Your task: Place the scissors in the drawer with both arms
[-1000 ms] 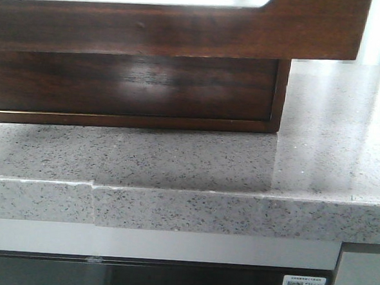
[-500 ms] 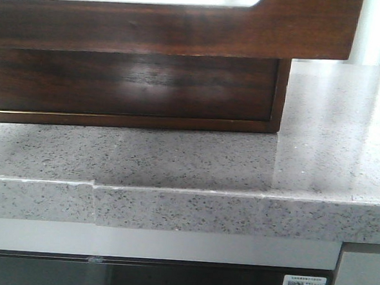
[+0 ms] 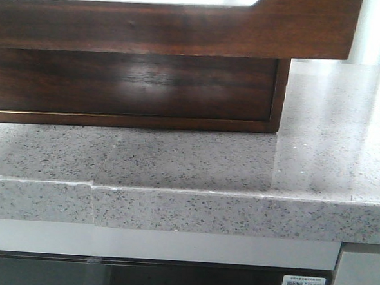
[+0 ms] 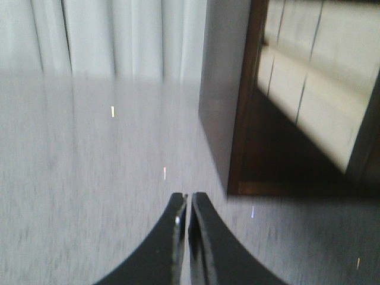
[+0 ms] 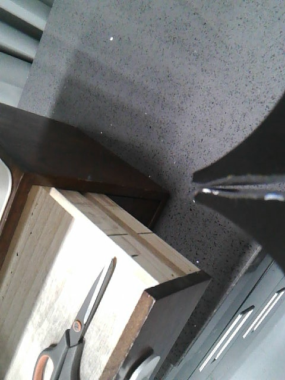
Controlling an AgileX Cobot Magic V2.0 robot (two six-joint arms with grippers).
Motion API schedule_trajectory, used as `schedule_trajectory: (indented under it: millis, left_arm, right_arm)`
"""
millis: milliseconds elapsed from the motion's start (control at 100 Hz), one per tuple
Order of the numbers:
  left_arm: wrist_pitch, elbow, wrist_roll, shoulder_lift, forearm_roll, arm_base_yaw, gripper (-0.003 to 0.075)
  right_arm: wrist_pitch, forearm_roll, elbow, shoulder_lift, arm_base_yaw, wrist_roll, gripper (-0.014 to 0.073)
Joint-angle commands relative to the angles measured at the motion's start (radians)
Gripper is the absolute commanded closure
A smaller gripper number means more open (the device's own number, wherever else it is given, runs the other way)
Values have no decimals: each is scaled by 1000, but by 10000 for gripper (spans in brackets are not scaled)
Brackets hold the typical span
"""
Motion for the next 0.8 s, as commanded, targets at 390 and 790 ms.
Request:
schedule_trajectory:
  millis: [390, 790]
  left_arm:
    - [-39, 38, -69, -31, 47, -1, 741]
    - [-39, 38, -69, -31, 47, -1, 741]
  right_arm:
    - [-68, 11, -26, 7, -5, -1, 662]
    - [-68, 11, -26, 7, -5, -1, 662]
